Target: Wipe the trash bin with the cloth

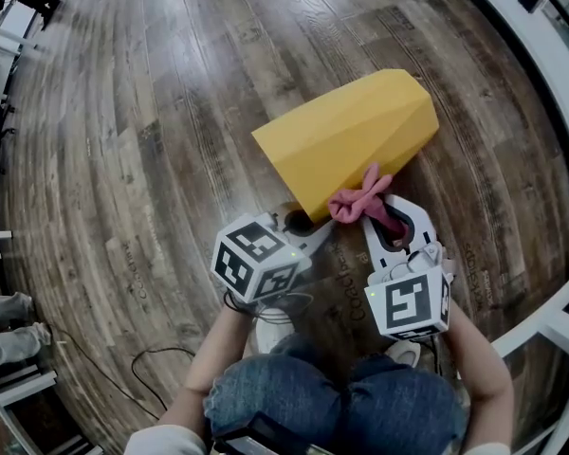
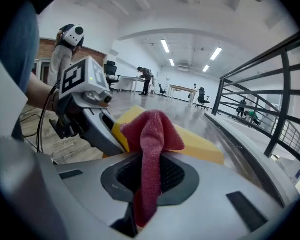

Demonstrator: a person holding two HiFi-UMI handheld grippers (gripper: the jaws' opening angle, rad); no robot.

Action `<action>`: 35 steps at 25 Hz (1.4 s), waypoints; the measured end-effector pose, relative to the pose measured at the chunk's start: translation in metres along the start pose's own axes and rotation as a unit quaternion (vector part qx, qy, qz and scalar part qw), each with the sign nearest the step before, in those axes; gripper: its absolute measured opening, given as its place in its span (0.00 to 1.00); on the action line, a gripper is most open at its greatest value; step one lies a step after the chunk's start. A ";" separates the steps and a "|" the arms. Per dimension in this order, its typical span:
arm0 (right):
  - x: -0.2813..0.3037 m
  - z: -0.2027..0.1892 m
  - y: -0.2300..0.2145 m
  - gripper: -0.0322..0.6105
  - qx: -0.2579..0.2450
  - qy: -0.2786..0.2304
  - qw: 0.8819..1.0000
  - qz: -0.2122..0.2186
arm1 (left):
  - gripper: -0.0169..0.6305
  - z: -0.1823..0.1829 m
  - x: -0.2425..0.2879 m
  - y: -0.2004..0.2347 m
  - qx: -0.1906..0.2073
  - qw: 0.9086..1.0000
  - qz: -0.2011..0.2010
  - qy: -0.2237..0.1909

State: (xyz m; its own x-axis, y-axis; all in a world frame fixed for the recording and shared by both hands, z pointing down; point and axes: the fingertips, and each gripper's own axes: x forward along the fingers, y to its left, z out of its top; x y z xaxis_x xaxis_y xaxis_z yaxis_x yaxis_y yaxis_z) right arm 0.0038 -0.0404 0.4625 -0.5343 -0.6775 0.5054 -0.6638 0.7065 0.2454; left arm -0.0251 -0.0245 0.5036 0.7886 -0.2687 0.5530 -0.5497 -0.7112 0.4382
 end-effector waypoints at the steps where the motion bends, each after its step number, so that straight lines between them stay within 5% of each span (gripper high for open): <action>1: 0.002 0.001 0.008 0.13 -0.008 -0.002 1.000 0.004 | 0.04 0.001 0.000 0.000 -0.005 1.000 -0.003 -0.002; 10: 0.016 -0.004 0.015 0.13 -0.009 0.006 1.000 0.000 | 0.04 -0.003 -0.003 0.000 -0.007 1.000 -0.006 0.003; 27: 0.028 -0.107 -0.119 0.13 0.048 0.125 0.981 -0.140 | 0.04 -0.006 -0.001 -0.002 -0.013 1.000 -0.016 0.000; 35: 0.035 -0.124 -0.147 0.13 0.067 0.149 0.972 -0.168 | 0.04 -0.004 -0.004 0.001 -0.014 1.000 -0.011 -0.012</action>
State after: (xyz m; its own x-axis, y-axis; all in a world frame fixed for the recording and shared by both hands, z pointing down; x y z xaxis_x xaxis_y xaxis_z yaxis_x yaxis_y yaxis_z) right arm 0.1478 -0.1427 0.5470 -0.1128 -0.7624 0.6372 -0.8479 0.4082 0.3383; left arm -0.0300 -0.0214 0.5047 0.8071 -0.2678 0.5262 -0.5387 -0.6988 0.4707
